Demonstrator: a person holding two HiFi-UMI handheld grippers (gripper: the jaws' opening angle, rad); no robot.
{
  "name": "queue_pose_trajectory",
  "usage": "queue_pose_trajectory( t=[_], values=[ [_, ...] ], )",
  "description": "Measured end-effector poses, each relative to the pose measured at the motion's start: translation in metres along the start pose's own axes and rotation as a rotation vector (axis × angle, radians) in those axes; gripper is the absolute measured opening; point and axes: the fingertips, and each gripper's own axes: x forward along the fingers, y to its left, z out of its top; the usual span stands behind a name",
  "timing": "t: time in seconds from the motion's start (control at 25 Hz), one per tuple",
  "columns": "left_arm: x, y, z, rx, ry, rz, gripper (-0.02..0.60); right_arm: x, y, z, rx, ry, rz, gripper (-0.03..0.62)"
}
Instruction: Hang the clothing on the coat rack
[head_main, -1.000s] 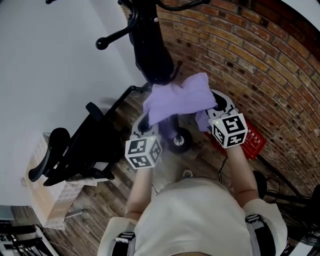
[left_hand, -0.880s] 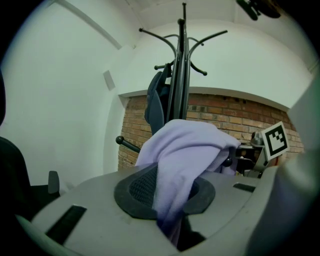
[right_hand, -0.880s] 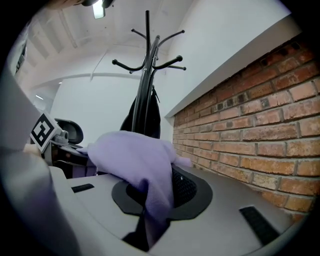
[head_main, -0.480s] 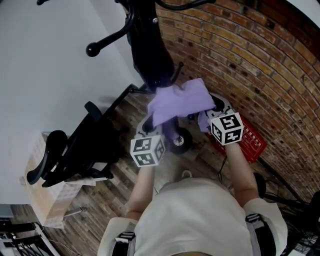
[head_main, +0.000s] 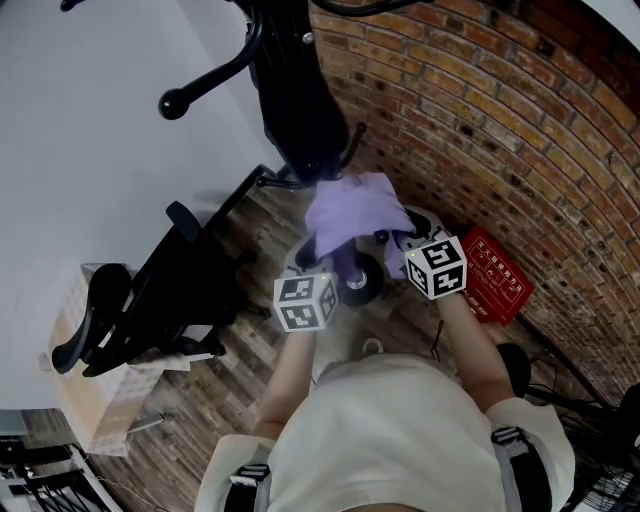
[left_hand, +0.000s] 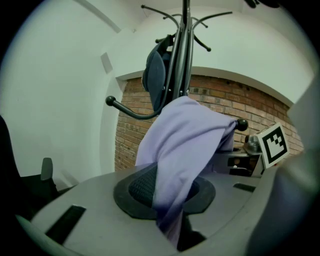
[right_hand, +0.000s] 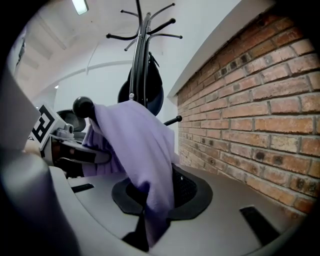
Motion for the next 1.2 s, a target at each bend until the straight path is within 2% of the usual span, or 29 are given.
queue_pose_trajectory(
  t=[0.28,0.52,0.8,0.92,1.04,1.2],
  values=[
    [0.011,-0.021,-0.022,-0.012,0.037,-0.056,0.058,0.007,0.032,-0.022,0.027,0.006,0.074,0.052],
    [0.016,-0.038,-0.037,-0.017,0.044,-0.097,0.058,0.006,0.057,-0.029,0.099,-0.034,0.128,0.055],
    [0.014,-0.043,-0.039,-0.053,0.034,-0.113,0.061,0.002,0.065,-0.031,0.105,-0.044,0.129,0.057],
    [0.011,-0.045,-0.038,-0.044,0.037,-0.123,0.066,-0.001,0.064,-0.030,0.080,-0.034,0.123,0.058],
    [0.003,-0.046,-0.037,-0.034,0.040,-0.138,0.103,-0.006,0.064,-0.030,0.049,-0.026,0.104,0.088],
    [-0.008,-0.044,-0.034,-0.036,0.025,-0.140,0.186,-0.018,0.058,-0.030,0.035,-0.023,0.061,0.126]
  ],
)
